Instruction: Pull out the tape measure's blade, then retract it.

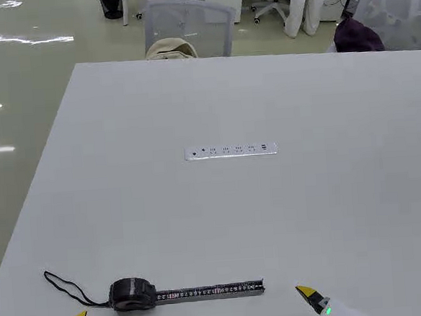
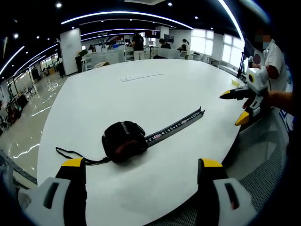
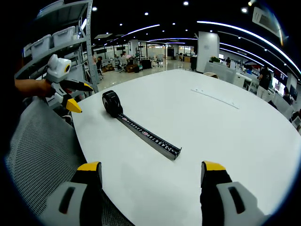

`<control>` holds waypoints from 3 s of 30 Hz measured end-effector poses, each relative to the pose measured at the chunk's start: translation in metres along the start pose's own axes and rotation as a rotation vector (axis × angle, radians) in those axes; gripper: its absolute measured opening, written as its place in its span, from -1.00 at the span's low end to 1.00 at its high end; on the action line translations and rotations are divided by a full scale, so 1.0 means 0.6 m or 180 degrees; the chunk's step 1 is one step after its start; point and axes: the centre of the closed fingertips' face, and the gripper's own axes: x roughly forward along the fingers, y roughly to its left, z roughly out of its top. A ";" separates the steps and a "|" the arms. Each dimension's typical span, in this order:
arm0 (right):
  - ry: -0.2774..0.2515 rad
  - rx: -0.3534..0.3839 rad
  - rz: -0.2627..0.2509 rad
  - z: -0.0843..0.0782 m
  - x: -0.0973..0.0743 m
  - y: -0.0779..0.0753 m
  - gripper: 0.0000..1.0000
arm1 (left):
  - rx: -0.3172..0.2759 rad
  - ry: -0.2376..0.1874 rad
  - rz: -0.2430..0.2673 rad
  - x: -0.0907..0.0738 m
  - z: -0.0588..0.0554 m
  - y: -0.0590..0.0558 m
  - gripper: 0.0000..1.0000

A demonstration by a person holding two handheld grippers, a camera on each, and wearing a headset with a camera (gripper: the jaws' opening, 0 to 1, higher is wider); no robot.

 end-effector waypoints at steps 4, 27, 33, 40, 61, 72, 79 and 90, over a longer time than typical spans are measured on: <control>0.0001 0.0003 0.0006 0.000 0.000 -0.001 0.75 | -0.0024 -0.0038 0.0080 0.001 0.003 0.004 0.90; 0.0008 -0.0068 0.0200 0.002 0.018 -0.004 0.61 | -0.0197 0.0097 0.0341 0.010 -0.006 0.018 0.76; 0.0008 -0.0103 0.0272 0.002 0.024 -0.006 0.52 | -0.0238 0.0104 0.0358 0.016 -0.006 0.020 0.70; 0.0026 -0.0187 0.0348 0.002 0.034 -0.014 0.42 | -0.0232 0.0150 0.0346 0.025 -0.005 0.014 0.63; 0.0046 -0.0428 0.0535 0.007 0.055 -0.064 0.05 | -0.0338 0.0198 0.0390 0.057 -0.002 0.025 0.57; 0.0110 -0.0619 0.0717 -0.001 0.078 -0.079 -0.09 | -0.0388 0.0220 0.0435 0.078 0.005 0.037 0.51; 0.0147 -0.0695 0.0817 -0.006 0.085 -0.088 -0.16 | -0.0450 0.0250 0.0454 0.089 0.005 0.040 0.47; 0.0188 -0.0858 0.1025 -0.011 0.098 -0.094 -0.24 | -0.0546 0.0275 0.0506 0.100 0.011 0.045 0.43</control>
